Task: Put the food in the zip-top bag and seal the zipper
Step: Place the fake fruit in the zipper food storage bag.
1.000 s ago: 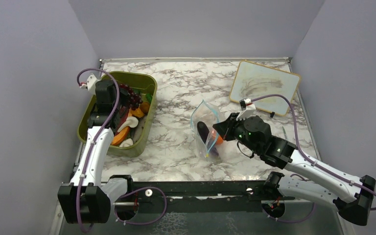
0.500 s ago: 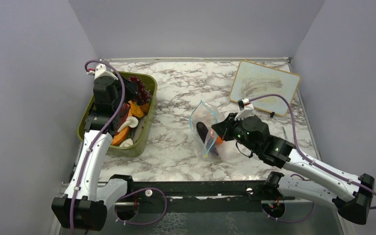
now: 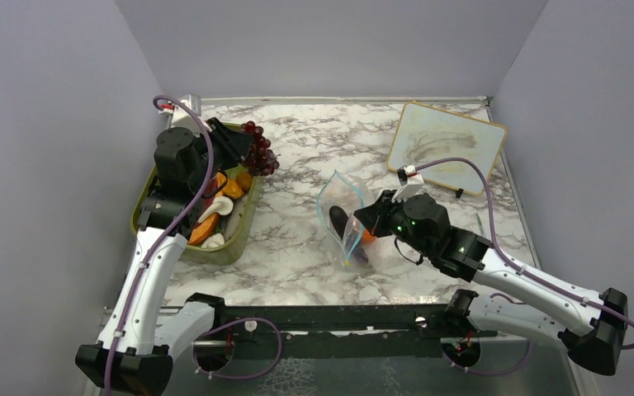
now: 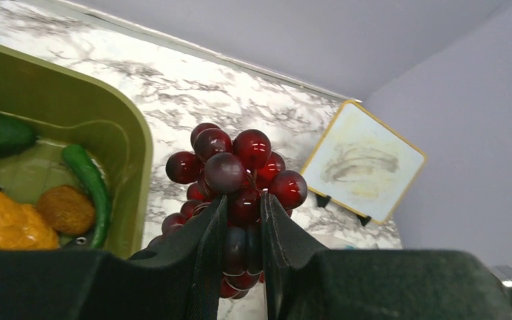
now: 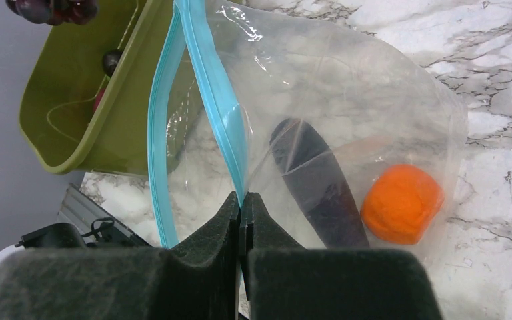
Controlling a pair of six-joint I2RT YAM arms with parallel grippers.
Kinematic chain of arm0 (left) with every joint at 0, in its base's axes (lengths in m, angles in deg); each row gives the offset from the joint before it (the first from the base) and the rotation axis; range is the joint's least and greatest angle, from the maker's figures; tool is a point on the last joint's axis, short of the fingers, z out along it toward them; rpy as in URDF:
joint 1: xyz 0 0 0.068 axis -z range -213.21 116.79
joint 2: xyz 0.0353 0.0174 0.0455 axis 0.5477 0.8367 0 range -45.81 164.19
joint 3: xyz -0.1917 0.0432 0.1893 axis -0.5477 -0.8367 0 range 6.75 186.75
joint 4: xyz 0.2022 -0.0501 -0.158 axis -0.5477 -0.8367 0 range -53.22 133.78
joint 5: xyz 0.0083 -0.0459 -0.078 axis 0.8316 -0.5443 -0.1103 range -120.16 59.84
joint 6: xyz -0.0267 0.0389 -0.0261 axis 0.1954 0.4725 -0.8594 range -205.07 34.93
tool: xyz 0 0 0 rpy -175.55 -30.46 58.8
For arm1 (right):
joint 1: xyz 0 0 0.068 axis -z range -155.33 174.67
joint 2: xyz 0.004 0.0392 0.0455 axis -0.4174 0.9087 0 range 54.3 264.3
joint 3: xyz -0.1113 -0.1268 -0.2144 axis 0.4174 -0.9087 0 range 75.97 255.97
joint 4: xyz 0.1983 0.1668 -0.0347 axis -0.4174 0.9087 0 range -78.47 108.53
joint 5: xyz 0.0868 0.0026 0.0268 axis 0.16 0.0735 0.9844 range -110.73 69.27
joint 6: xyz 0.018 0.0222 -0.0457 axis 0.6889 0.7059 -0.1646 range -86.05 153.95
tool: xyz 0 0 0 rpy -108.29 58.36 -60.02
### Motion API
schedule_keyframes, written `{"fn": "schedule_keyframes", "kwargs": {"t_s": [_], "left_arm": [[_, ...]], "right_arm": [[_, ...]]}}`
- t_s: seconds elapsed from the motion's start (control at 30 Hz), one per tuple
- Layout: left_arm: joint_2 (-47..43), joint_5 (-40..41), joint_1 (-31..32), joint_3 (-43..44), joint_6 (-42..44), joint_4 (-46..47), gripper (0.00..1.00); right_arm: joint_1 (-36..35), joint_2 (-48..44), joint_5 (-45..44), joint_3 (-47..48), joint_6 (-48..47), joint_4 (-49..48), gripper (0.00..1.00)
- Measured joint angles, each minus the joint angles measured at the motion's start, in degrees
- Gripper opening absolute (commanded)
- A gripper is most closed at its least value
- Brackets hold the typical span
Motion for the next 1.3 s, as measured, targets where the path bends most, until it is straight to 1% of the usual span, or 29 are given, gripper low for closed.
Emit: {"fn": "schedule_keyframes", "kwargs": {"t_s": [0.3,0.53,0.77,0.9,1.1,1.3], "left_arm": [[-2.4,-4.9,3.8,-0.5,-5.0,3.7,0.25],[-3.5,-7.1,7.5,-4.9,-10.4,8.2,0.25],[-5.3,-7.7,11.8,-9.9,-16.1,12.9,0.25],[-5.6,-7.7,13.3,-10.9,-18.6,15.3,0.25],[-5.8,-7.7,15.5,-12.4,-20.2,18.4,0.25],[-6.8,-8.8,16.4,-20.2,-22.6,23.9,0.25]], "right_arm": [[0.0,1.3,0.9,-0.1,1.9,-2.4,0.01],[0.0,3.1,1.6,-0.1,5.0,-4.2,0.01],[0.0,6.5,3.0,-0.1,8.2,-6.6,0.01],[0.0,8.7,4.1,-0.1,9.3,-8.2,0.01],[0.0,10.3,4.4,0.1,10.1,-8.9,0.01],[0.0,12.1,4.4,3.2,10.1,-9.5,0.01]]}}
